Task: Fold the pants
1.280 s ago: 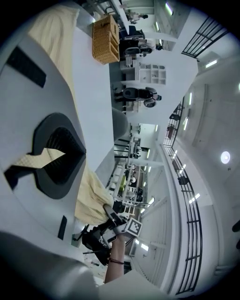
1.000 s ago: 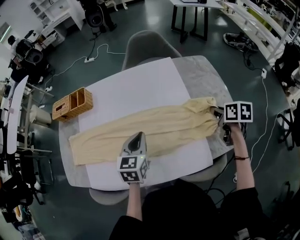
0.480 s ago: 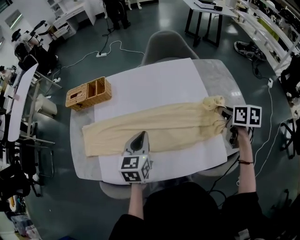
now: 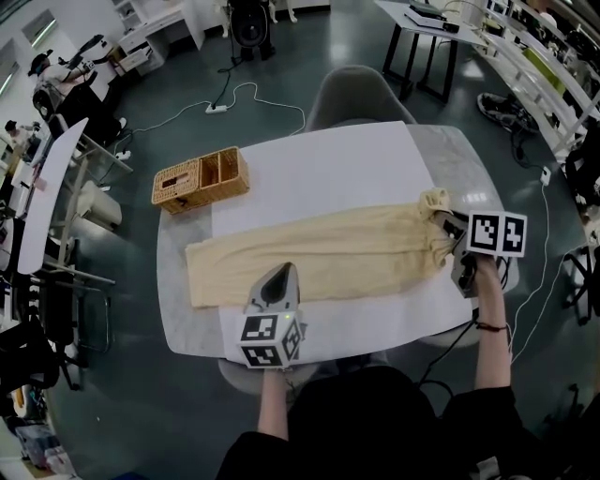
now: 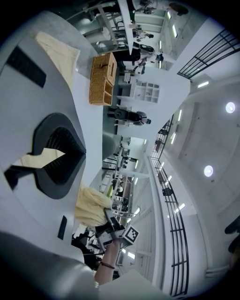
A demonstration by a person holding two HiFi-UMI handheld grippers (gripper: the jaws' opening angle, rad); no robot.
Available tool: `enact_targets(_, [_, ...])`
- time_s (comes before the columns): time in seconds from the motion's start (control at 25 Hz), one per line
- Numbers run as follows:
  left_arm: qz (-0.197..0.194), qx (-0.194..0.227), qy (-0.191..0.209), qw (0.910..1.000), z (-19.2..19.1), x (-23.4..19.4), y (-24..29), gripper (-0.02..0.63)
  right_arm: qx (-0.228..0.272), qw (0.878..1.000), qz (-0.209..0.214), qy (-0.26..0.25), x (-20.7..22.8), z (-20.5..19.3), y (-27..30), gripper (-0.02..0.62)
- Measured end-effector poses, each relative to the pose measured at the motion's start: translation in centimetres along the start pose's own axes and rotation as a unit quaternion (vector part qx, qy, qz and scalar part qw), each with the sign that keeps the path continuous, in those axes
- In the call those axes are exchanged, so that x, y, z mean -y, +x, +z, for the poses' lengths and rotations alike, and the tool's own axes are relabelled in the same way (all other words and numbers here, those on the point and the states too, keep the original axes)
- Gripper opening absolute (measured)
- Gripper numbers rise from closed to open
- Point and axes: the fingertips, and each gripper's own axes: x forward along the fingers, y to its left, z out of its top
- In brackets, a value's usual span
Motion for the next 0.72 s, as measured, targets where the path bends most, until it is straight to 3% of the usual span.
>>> enact_targets(0.44, [0.018, 0.020, -0.011, 0.9996, 0.4, -5.8, -4.7, 0.008, 0.013, 0.999, 0.026, -0.017, -7.7, -0.8, 2.0, 0.049])
enact_targets(0.72, [0.019, 0.021, -0.004, 0.9996, -0.8, -14.1, -8.7, 0.008, 0.027, 0.999, 0.041, -0.024, -16.6, -2.9, 5.9, 0.049])
